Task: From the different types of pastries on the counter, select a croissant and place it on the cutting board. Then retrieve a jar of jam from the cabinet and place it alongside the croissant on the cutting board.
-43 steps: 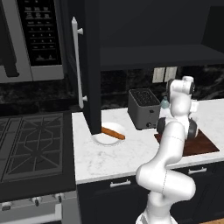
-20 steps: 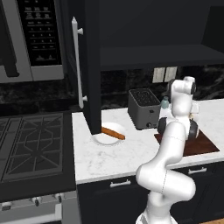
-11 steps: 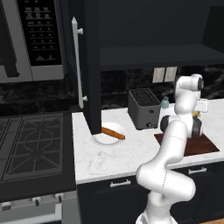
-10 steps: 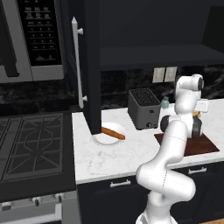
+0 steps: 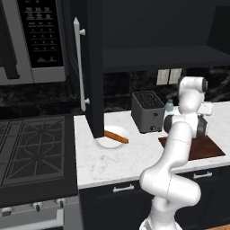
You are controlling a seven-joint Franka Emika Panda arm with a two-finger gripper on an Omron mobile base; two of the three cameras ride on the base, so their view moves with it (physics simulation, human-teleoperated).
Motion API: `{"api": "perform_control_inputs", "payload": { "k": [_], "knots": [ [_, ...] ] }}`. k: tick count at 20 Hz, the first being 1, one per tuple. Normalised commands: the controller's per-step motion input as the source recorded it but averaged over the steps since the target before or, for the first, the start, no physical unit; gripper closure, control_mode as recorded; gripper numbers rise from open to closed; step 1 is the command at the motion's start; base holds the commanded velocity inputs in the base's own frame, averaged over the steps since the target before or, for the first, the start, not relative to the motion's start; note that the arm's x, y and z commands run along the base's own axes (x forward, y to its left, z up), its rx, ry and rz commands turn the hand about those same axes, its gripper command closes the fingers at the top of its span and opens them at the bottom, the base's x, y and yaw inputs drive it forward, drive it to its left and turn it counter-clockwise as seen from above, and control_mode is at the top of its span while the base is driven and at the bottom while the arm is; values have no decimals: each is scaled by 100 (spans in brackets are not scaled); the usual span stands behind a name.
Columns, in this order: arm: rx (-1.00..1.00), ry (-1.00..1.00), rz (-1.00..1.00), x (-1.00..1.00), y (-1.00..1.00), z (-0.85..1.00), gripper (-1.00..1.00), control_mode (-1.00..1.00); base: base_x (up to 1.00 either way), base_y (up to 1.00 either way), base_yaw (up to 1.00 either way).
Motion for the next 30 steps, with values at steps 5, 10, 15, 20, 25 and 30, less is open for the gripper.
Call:
{"api": "perform_control_inputs", "payload": {
  "k": [5,10,15,20,25,30],
  "knots": [
    [-41,-29,0,-50,80,-27,100,-100,0,0,0],
    [-33,-19,-1,-4,58,-56,100,-100,0,0,0],
    [-38,-36,-8,5,21,-22,100,-100,0,0,0],
    [-19,-25,-2,-4,-10,6,100,-100,0,0,0],
    [0,0,0,-28,-25,3,100,-100,0,0,0],
    [1,7,0,-17,-32,4,100,-100,0,0,0]
  ]
}}
